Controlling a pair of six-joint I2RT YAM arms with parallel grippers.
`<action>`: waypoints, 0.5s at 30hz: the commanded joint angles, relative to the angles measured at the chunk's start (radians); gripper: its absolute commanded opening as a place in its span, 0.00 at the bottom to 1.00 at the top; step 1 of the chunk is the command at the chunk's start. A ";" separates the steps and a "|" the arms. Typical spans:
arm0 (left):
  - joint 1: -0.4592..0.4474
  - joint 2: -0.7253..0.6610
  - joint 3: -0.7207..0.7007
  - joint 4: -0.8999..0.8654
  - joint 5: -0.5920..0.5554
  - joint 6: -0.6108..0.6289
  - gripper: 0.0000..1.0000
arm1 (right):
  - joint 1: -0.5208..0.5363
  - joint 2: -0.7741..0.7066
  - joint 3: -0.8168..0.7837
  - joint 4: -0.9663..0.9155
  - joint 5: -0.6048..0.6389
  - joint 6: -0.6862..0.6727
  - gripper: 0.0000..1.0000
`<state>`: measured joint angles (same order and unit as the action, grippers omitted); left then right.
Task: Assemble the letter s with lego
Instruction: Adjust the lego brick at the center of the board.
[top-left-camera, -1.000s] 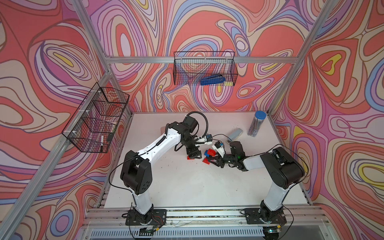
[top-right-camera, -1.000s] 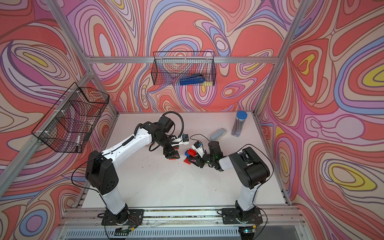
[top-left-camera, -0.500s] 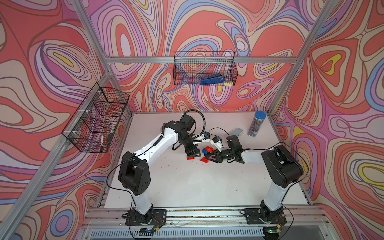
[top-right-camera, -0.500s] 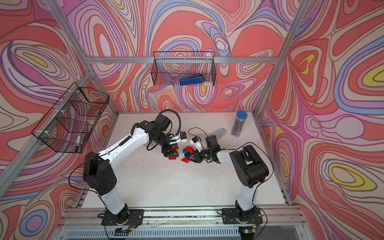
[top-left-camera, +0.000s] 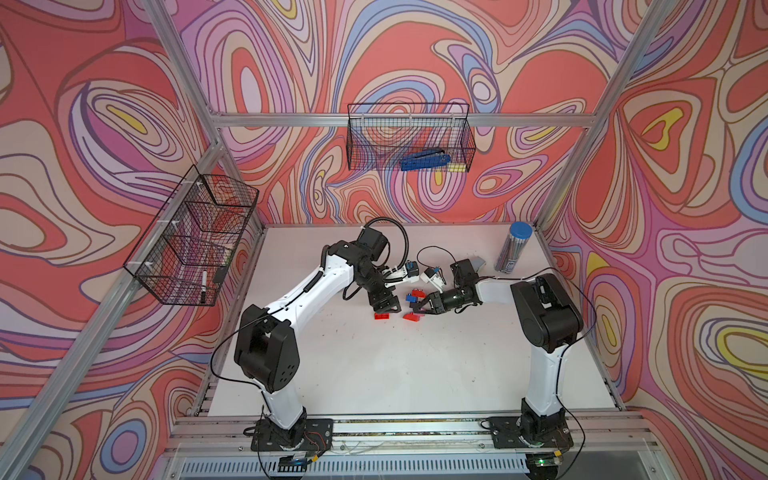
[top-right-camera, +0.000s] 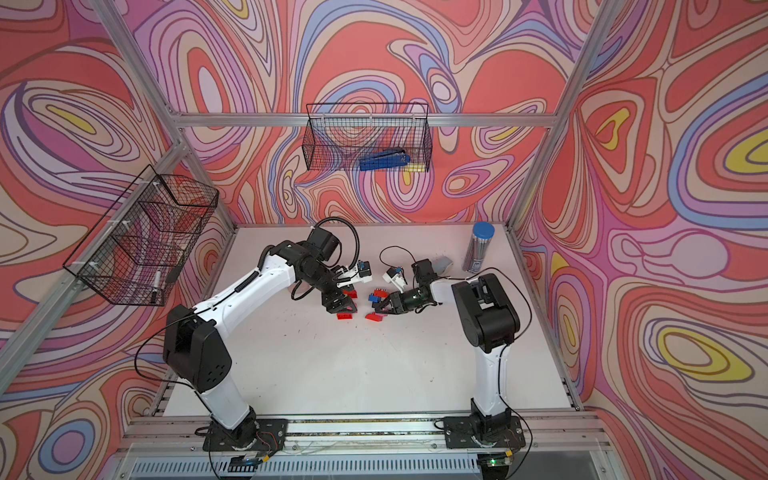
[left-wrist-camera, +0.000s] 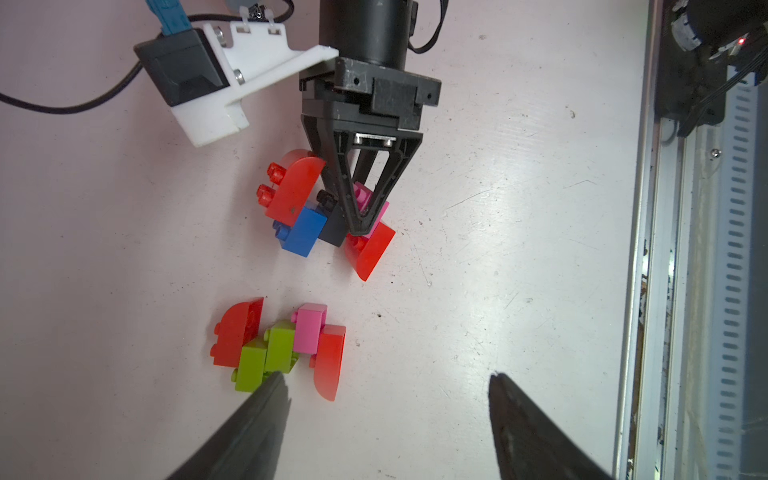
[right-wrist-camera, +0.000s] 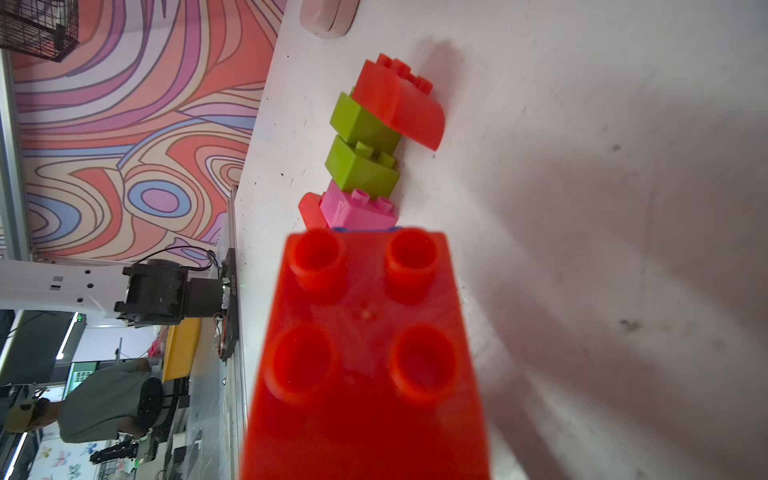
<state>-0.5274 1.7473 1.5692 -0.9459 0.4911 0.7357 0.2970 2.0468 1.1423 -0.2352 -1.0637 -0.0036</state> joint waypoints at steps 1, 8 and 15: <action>0.012 -0.017 -0.001 -0.010 0.021 0.005 0.78 | -0.009 0.041 0.045 -0.131 -0.045 -0.042 0.33; 0.016 -0.009 0.006 -0.014 0.032 0.005 0.78 | -0.009 0.086 0.111 -0.191 -0.069 -0.044 0.38; 0.019 -0.002 0.009 -0.019 0.036 0.005 0.78 | -0.009 0.087 0.099 -0.081 -0.056 0.071 0.39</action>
<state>-0.5163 1.7473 1.5692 -0.9463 0.4999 0.7357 0.2893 2.1189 1.2453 -0.3698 -1.1160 0.0151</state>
